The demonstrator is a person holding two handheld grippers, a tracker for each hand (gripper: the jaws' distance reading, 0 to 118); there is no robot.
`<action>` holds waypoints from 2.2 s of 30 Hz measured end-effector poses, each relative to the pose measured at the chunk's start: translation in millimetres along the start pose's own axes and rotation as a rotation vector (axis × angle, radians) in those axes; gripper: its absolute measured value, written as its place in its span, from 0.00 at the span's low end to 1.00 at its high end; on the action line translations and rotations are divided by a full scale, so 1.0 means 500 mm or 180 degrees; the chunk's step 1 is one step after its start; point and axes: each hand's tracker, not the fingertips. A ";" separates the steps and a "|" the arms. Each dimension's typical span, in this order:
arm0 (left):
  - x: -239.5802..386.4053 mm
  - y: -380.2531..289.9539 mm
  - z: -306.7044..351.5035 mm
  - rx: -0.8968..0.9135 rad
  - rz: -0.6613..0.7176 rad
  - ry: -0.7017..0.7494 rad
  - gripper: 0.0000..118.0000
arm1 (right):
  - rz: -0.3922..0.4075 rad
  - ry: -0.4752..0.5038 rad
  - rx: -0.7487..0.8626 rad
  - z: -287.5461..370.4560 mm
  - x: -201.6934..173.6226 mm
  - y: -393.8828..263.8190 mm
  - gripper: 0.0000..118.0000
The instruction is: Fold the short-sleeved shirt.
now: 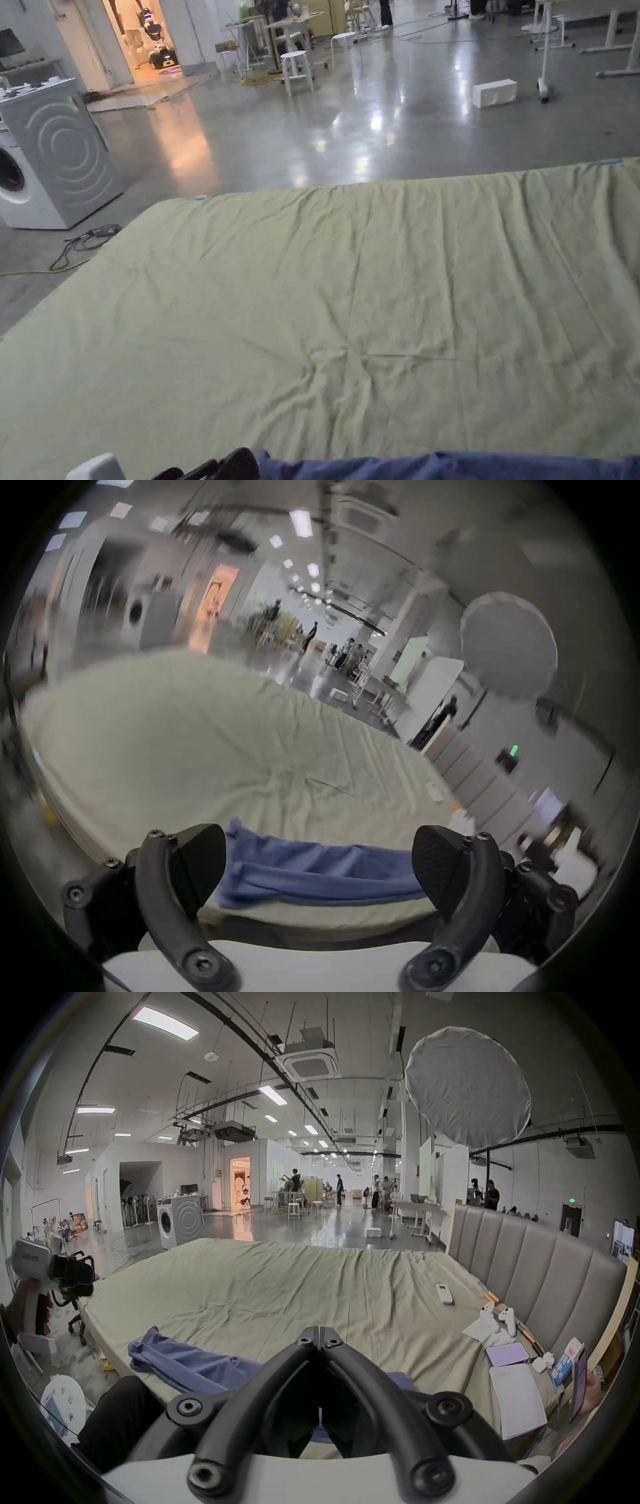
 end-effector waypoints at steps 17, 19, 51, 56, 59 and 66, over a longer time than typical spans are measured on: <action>-0.249 -0.126 -0.284 -0.0933 0.1407 -0.0327 0.91 | -0.0286 0.0026 -0.0463 -0.024 0.003 -0.045 0.00; -0.236 -0.120 -0.293 -0.0946 0.1463 -0.0299 0.86 | -0.0255 0.0020 -0.0479 -0.021 0.006 -0.045 0.00; -0.057 -0.040 -0.204 -0.0507 0.0669 -0.0371 0.07 | -0.0188 0.0170 -0.0597 -0.014 -0.010 -0.075 0.00; 0.102 -0.173 -0.368 -0.1223 -0.0026 -0.0413 0.07 | -0.0196 0.0030 -0.0559 0.031 0.007 -0.076 0.00; 0.147 -0.230 -0.427 -0.1537 -0.0287 -0.0245 0.12 | -0.0309 -0.0055 -0.0557 0.059 0.026 -0.087 0.00; 0.143 -0.166 -0.372 -0.0965 0.0129 -0.0738 0.84 | -0.0519 -0.0183 -0.0742 0.070 0.064 -0.134 0.00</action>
